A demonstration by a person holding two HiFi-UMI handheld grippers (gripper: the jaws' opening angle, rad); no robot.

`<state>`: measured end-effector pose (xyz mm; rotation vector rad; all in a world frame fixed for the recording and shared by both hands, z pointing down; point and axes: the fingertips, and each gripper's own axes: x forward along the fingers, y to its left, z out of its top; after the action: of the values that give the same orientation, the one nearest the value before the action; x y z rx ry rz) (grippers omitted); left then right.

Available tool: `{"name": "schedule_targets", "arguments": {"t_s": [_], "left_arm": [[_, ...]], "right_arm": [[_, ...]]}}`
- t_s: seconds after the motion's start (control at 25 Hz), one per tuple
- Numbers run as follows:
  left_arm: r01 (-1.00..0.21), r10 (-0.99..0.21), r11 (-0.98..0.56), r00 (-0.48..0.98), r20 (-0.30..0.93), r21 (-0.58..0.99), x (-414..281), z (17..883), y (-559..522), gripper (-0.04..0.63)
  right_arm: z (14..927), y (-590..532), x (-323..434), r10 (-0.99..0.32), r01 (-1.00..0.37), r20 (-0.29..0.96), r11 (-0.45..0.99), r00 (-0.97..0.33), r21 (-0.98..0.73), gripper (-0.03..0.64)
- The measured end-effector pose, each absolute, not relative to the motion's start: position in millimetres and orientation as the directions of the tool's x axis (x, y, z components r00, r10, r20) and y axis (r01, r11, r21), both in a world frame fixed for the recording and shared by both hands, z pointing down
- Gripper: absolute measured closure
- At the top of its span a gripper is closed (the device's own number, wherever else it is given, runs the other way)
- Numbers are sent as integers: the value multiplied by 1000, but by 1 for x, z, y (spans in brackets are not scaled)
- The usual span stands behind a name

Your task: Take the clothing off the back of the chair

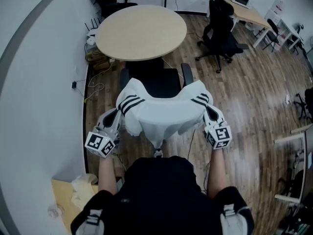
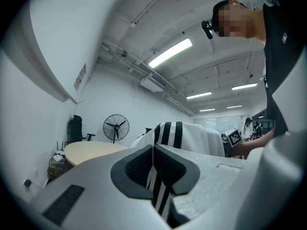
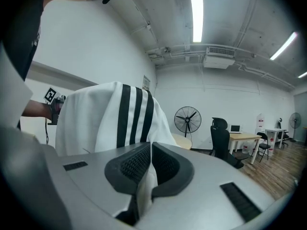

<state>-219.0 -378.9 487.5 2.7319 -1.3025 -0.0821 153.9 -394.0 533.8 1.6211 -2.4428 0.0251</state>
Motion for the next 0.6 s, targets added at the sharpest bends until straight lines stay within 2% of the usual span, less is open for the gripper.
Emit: {"name": "schedule_targets", "arguments": {"t_s": [0.6], "left_arm": [[-827, -837, -547, 543, -68, 130, -217, 456, -350, 589]], "right_arm": [[508, -368, 181, -912, -913, 120, 402, -392, 75, 617]]}}
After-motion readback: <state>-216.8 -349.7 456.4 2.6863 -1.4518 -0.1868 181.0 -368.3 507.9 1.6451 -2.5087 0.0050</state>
